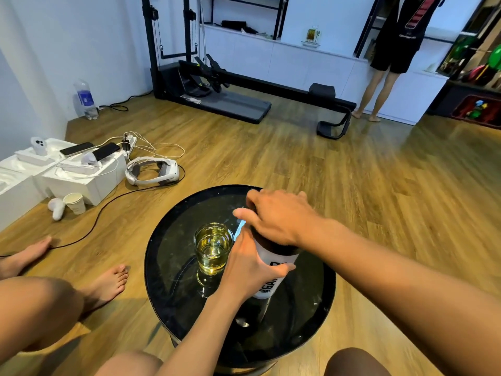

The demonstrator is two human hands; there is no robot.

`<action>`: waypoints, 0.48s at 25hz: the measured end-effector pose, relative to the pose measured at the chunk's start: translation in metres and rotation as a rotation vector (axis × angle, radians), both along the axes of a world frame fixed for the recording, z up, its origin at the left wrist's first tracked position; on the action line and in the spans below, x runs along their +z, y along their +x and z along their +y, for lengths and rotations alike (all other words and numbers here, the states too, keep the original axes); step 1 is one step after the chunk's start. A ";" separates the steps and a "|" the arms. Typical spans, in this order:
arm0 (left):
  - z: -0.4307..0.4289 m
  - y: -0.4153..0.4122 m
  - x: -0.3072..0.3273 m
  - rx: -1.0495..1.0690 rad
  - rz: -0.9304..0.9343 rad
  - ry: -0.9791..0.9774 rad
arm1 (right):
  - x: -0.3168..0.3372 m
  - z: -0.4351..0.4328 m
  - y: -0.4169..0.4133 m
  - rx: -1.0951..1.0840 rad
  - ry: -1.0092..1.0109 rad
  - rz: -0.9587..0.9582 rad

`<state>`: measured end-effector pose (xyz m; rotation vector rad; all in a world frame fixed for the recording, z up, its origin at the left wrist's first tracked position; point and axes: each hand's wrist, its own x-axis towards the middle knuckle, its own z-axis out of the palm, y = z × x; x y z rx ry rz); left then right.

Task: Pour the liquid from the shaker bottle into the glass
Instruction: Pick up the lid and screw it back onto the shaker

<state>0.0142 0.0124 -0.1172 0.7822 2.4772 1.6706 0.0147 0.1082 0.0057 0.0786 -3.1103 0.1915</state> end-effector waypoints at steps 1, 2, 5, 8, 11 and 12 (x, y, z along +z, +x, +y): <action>-0.001 0.001 0.000 0.003 0.010 -0.004 | 0.006 0.002 -0.002 0.010 -0.145 -0.035; -0.001 0.001 0.000 0.005 0.024 -0.012 | 0.012 0.007 -0.001 0.078 -0.235 -0.067; 0.000 -0.001 -0.001 0.001 -0.002 -0.010 | 0.007 0.012 0.000 0.020 -0.218 -0.129; 0.000 -0.001 -0.001 -0.011 -0.023 0.007 | 0.003 0.003 -0.008 0.019 -0.142 -0.037; 0.000 -0.001 -0.001 -0.012 0.005 -0.006 | 0.013 0.017 -0.002 0.063 -0.279 -0.178; 0.000 -0.002 -0.001 -0.010 0.005 -0.011 | 0.010 0.019 -0.003 -0.003 -0.330 -0.204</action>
